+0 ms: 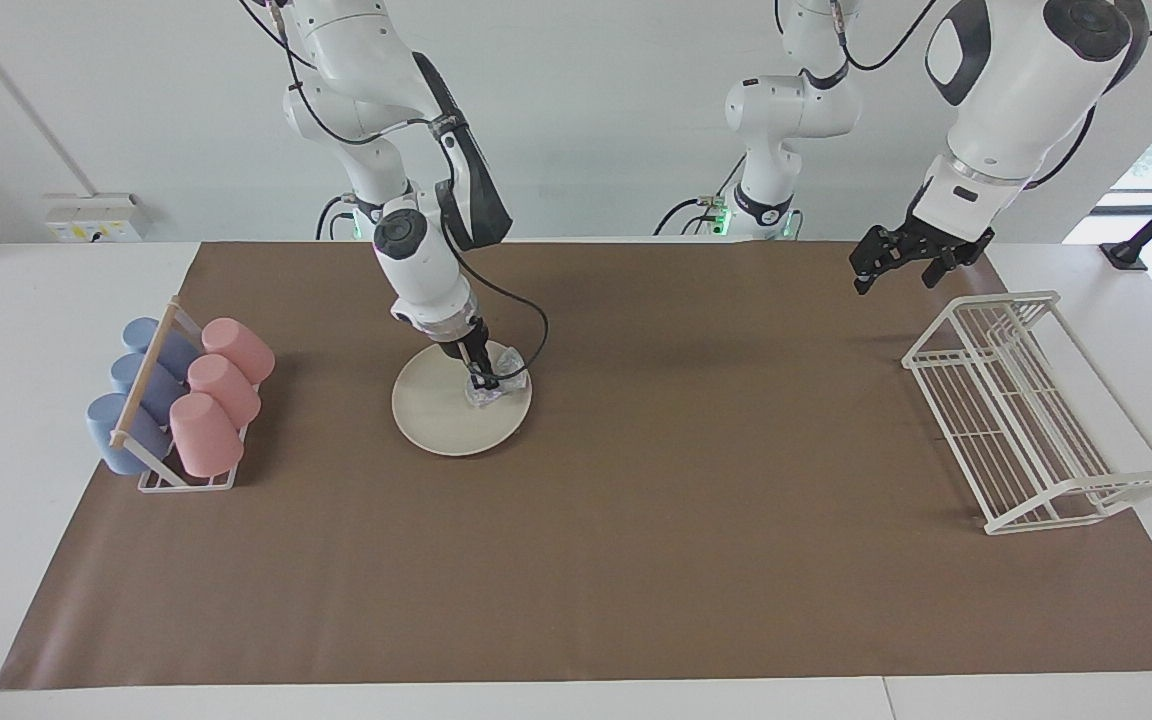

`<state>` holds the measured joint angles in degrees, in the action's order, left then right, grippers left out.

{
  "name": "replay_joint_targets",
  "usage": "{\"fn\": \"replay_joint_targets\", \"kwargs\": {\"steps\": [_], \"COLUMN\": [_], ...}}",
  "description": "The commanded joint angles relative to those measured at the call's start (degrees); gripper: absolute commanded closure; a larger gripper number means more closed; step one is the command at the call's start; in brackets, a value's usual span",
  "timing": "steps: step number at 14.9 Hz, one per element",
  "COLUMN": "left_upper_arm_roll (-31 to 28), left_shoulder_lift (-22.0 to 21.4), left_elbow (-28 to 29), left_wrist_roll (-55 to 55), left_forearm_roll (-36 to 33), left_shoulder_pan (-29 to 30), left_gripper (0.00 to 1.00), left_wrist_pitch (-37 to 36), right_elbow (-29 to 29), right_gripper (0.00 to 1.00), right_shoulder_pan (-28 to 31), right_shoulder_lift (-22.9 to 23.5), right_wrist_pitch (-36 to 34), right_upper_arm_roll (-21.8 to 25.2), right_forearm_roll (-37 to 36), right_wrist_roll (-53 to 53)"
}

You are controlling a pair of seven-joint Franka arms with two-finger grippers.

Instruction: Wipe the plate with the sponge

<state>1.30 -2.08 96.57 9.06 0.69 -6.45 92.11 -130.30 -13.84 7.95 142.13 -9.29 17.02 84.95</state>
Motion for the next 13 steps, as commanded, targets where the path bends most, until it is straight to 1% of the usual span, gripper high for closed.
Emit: {"fn": "replay_joint_targets", "kwargs": {"steps": [1, 4, 6, 7, 9, 10, 12, 13], "left_upper_arm_roll": [0.2, 0.2, 0.2, 0.2, 0.2, 0.28, 0.28, 0.2], "left_shoulder_lift": [-1.17, -1.17, -1.17, -1.17, -1.26, -1.26, -1.78, -1.96], "left_elbow": [1.52, 1.61, 1.61, 1.61, 1.69, 1.95, 3.27, 3.62], "left_wrist_roll": [0.61, 0.69, 0.61, 0.61, 0.52, 0.26, 0.26, 0.34], "left_forearm_roll": [-0.6, -0.6, -0.6, -0.6, -0.6, -0.51, 1.4, 5.68], "left_shoulder_pan": [-0.05, -0.05, -0.05, -0.05, -0.05, 0.04, 0.21, 0.65], "left_gripper": [0.0, 0.0, 0.0, 0.0, 0.0, 0.0, 0.0, 0.0], "left_wrist_pitch": [2.27, 2.37, 2.46, 2.46, 2.37, 2.37, 2.46, 2.37], "right_elbow": [2.75, 11.79, 17.59, 21.36, 28.05, 30.86, 33.61, 34.14], "right_gripper": [1.0, 1.0, 1.0, 1.0, 1.0, 1.0, 1.0, 1.0], "right_shoulder_pan": [-0.22, -0.14, -0.4, -1.01, -2.42, -2.51, -2.51, -2.51], "right_shoulder_lift": [-0.74, -3.37, -4.26, -4.69, -5.92, -7.06, -10.13, -11.19], "right_wrist_pitch": [-2.97, -19.3, -26.52, -31.51, -39.43, -42.52, -45.53, -46.06], "right_upper_arm_roll": [-0.11, 0.15, 0.07, -0.11, -0.11, -0.11, -0.29, -0.55], "right_forearm_roll": [1.0, -0.49, -4.86, -8.89, -12.35, -12.36, -11.84, -11.75], "right_wrist_roll": [2.66, 5.13, 9.68, 12.06, 14.62, 15.76, 16.99, 18.65]}}
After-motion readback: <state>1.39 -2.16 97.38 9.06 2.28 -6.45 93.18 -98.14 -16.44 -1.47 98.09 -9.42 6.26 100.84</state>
